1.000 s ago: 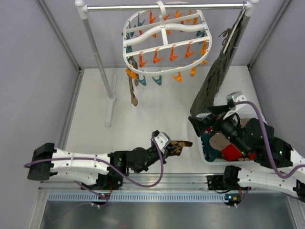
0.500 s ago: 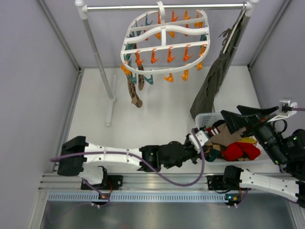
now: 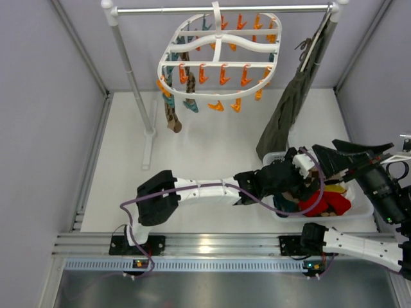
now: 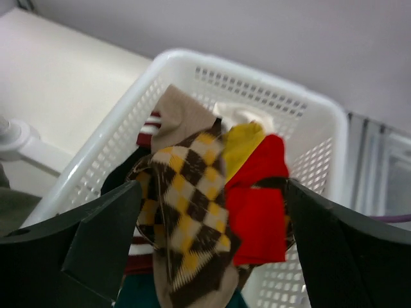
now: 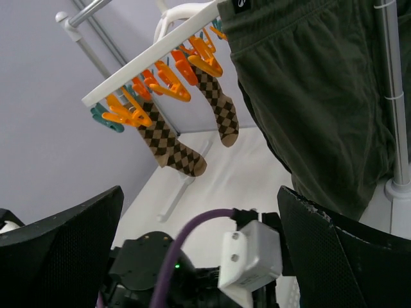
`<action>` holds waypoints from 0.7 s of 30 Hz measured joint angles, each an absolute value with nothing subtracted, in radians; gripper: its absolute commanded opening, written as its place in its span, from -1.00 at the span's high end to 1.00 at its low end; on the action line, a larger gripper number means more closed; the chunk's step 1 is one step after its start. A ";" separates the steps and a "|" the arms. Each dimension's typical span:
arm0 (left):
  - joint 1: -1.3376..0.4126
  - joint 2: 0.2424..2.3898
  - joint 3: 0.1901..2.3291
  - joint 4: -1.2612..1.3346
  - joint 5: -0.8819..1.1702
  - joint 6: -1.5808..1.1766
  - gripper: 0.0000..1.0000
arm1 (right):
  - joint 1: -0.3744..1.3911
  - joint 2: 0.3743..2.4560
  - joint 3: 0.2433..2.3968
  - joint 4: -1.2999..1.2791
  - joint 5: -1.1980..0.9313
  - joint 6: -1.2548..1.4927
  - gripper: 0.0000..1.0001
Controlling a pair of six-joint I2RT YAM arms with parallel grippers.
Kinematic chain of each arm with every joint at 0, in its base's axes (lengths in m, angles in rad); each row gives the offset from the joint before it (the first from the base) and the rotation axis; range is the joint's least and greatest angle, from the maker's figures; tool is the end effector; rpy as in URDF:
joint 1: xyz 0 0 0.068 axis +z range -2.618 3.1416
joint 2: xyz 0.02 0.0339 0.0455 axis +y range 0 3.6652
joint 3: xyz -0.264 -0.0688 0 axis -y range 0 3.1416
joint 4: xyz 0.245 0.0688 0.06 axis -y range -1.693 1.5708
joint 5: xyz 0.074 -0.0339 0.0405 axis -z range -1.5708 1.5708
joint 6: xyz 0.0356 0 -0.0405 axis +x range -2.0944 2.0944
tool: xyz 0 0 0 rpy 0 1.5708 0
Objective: Remove the socks clipped to the hanger
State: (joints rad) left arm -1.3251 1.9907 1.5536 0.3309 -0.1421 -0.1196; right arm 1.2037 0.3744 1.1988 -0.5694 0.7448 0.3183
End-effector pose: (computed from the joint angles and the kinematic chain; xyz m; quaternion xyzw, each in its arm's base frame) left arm 0.1225 -0.4679 0.2936 0.3814 0.6380 -0.4013 0.5352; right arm 0.0202 -0.0147 0.4559 0.0162 0.6380 0.3472 0.6872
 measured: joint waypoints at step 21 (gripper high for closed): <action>-1.153 1.250 0.738 0.289 -0.650 -0.207 -0.96 | 1.204 0.511 1.078 -0.507 0.689 0.303 -0.99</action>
